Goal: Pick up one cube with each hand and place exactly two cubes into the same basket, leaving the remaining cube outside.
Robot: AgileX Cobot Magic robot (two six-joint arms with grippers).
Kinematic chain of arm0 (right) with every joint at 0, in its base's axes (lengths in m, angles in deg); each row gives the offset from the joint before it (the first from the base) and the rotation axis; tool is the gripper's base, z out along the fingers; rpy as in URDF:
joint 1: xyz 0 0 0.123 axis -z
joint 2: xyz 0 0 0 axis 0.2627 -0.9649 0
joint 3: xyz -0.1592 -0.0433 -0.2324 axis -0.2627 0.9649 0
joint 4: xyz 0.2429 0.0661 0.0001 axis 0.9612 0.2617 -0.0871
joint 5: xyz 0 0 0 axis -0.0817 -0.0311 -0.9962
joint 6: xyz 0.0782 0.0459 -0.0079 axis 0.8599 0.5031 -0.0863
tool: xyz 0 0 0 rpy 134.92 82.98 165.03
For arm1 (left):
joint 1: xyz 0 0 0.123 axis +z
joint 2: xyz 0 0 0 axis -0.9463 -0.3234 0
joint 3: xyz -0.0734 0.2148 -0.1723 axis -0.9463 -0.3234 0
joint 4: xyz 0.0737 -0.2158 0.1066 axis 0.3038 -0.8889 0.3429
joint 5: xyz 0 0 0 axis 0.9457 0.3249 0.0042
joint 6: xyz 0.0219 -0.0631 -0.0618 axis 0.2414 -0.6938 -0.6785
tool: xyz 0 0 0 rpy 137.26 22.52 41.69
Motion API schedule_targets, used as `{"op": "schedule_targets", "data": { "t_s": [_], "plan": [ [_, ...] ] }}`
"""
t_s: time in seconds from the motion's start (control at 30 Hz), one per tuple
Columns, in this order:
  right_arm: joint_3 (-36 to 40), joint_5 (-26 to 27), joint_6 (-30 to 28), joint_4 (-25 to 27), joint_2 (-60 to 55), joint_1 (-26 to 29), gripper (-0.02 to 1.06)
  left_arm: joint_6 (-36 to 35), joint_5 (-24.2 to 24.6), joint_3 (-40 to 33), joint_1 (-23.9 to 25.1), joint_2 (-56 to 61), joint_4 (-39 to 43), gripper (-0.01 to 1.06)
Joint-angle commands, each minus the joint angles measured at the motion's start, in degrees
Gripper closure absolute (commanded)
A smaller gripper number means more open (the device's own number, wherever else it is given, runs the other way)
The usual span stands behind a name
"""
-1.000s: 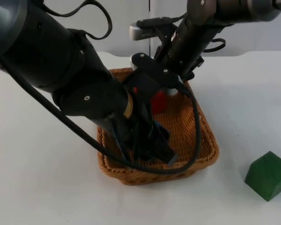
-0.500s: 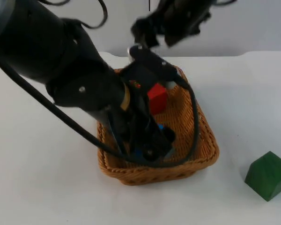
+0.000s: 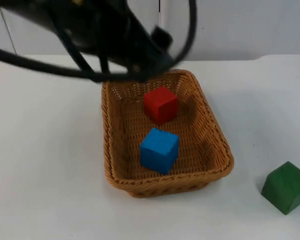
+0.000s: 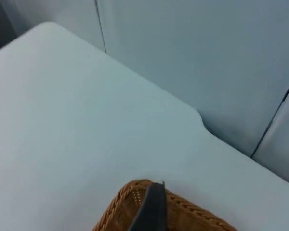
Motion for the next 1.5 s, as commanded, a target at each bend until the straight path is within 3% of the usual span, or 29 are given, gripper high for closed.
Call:
{"op": "schedule_targets", "data": {
  "t_s": [0.0,0.13,0.57,0.87,1.3,1.47],
  "plan": [
    [-0.25,-1.74,0.12,-0.34,1.38,-0.26,0.31,0.05,1.89,-0.14,0.09,2.87,0.23,0.17],
    [-0.25,-5.70,0.12,-0.34,3.02,-0.26,0.31,0.05,4.71,-0.14,0.09,8.77,0.10,0.17],
    [0.01,-9.97,0.12,0.26,5.21,-1.00,0.31,-0.17,9.11,-0.14,0.09,14.64,-1.51,0.17],
    [12.76,-1.80,-0.53,2.99,10.81,-1.73,0.31,-0.17,12.38,-0.14,0.09,18.15,-1.93,0.17],
    [27.96,5.06,-1.34,2.99,18.63,-1.73,0.31,2.19,12.73,-0.14,0.09,24.44,-6.09,0.17],
    [33.31,6.97,-1.80,2.99,21.87,-1.73,0.31,3.50,15.63,-0.23,0.09,25.44,-7.30,0.17]
  ]
}}
